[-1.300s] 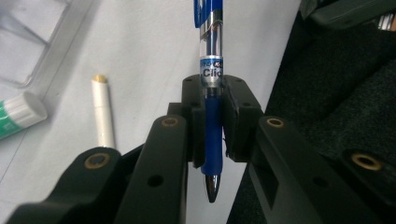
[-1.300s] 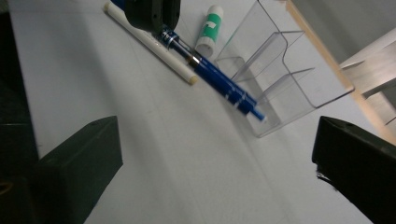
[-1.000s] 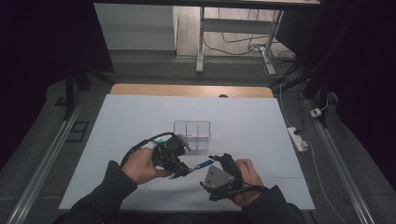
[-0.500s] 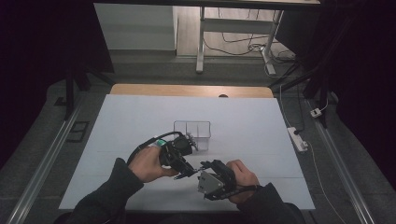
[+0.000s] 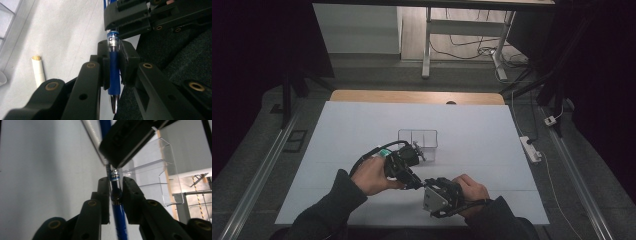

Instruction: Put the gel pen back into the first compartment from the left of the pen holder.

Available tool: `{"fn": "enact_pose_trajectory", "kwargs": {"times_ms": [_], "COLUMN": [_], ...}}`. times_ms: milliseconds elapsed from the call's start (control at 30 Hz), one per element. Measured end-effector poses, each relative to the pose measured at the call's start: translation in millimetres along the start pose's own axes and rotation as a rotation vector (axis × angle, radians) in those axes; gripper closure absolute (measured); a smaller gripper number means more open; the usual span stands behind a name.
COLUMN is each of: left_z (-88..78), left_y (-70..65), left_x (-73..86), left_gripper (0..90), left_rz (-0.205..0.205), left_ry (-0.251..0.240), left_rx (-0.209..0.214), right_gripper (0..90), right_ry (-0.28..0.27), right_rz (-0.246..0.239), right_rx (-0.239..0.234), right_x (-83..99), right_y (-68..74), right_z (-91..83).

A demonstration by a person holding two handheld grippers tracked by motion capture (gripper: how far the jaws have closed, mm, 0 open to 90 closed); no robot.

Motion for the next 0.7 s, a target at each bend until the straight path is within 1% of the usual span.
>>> {"fn": "enact_pose_trajectory", "kwargs": {"times_ms": [67, 167, 200, 233, 267, 300, 333, 367, 400, 433, 467, 533, 600, 633, 700], "left_z": [-0.8, -2.9, -3.8, -5.1, -7.0, -9.3, -11.8, -13.9, -15.7, -17.5, -19.5, -23.3, -26.2, -28.2, -32.0], "left_y": [-0.3, 1.6, 2.6, 3.6, 4.8, 6.9, 8.4, 9.4, 10.3, 11.3, 12.2, 13.8, 15.7, 17.3, 19.6], "left_x": [-0.6, -1.5, -2.1, -2.2, -2.1, -2.0, -1.2, -0.1, 0.8, 1.9, 3.9, 8.5, 13.0, 16.0, 21.7], "left_gripper": [79.0, 75.9, 70.6, 66.0, 64.4, 61.1, 55.7, 52.8, 50.1, 44.5, 39.0, 35.8, 27.7, 25.5, 19.0], "left_rz": [0.016, 0.047, 0.046, 0.041, 0.035, 0.038, 0.036, 0.032, 0.027, 0.026, 0.028, 0.024, 0.015, 0.013, -0.002], "left_ry": [-0.023, -0.071, -0.093, -0.109, -0.122, -0.142, -0.161, -0.178, -0.206, -0.237, -0.255, -0.282, -0.335, -0.352, -0.403], "left_rx": [-0.007, -0.030, -0.048, -0.053, -0.054, -0.064, -0.071, -0.073, -0.083, -0.098, -0.105, -0.113, -0.138, -0.150, -0.162], "right_gripper": [79.5, 79.8, 79.8, 79.9, 79.9, 79.9, 79.9, 79.9, 79.8, 79.9, 79.9, 79.8, 79.8, 79.8, 79.8], "right_ry": [0.002, -0.007, -0.011, -0.021, -0.028, -0.032, -0.036, -0.039, -0.035, -0.033, -0.031, -0.034, -0.045, -0.047, -0.052], "right_rz": [0.005, 0.034, 0.045, 0.056, 0.070, 0.081, 0.098, 0.110, 0.117, 0.127, 0.142, 0.164, 0.193, 0.201, 0.239], "right_rx": [-0.013, -0.025, -0.029, -0.039, -0.046, -0.051, -0.058, -0.066, -0.075, -0.081, -0.088, -0.104, -0.117, -0.124, -0.134], "right_x": [0.5, 1.9, 2.5, 3.0, 3.3, 3.7, 4.0, 4.2, 4.8, 5.3, 5.7, 6.2, 5.8, 5.8, 6.2], "right_y": [1.1, -1.6, -2.9, -4.2, -5.4, -6.3, -6.5, -6.5, -6.4, -6.2, -5.8, -5.5, -5.5, -6.3, -7.2], "right_z": [-0.6, -3.2, -4.5, -5.6, -6.6, -7.5, -7.8, -7.9, -8.1, -7.6, -7.3, -6.7, -6.9, -7.5, -8.4]}}
Point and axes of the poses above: each handheld gripper's, and its own axes: z roughly forward along the jaws, x roughly out of its underside, y roughly to its left, the point moved 6 cm from there along z, roughly forward along the jaws, and after that the axes turned 13 degrees about -x, right-handed, at the moved point
